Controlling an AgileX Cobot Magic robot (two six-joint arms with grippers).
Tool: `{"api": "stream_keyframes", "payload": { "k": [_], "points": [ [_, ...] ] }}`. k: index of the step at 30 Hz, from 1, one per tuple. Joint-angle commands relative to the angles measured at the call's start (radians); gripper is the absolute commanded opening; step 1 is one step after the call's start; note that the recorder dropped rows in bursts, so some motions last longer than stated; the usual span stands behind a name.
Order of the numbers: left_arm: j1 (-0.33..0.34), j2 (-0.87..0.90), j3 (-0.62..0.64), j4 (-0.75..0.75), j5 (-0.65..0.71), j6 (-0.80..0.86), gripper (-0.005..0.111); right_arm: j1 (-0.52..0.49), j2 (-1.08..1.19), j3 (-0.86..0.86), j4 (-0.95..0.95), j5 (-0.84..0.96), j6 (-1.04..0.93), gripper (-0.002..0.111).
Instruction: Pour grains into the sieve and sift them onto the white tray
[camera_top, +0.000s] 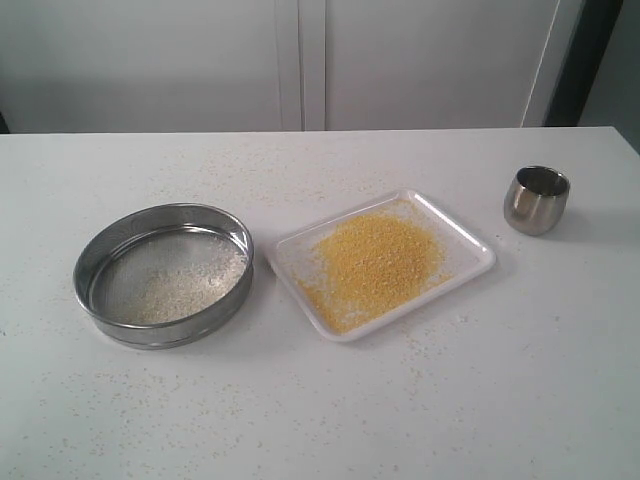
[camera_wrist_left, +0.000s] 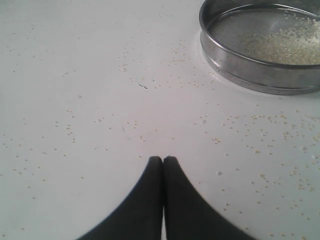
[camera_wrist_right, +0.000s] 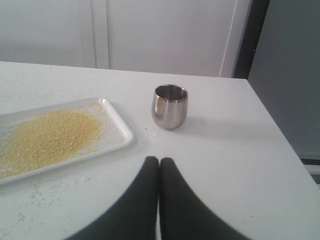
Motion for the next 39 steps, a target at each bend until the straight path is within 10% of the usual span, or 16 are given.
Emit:
{"api": "stream_keyframes", "payload": {
  "k": [1, 39],
  "points": [
    [-0.008, -0.004, 0.01, -0.004, 0.012, 0.0, 0.0, -0.001, -0.005, 0.055, -0.008, -0.025, 0.0, 0.0],
    [-0.008, -0.004, 0.01, -0.004, 0.012, 0.0, 0.0, -0.001, -0.005, 0.163, -0.008, -0.085, 0.0, 0.0]
  ]
}}
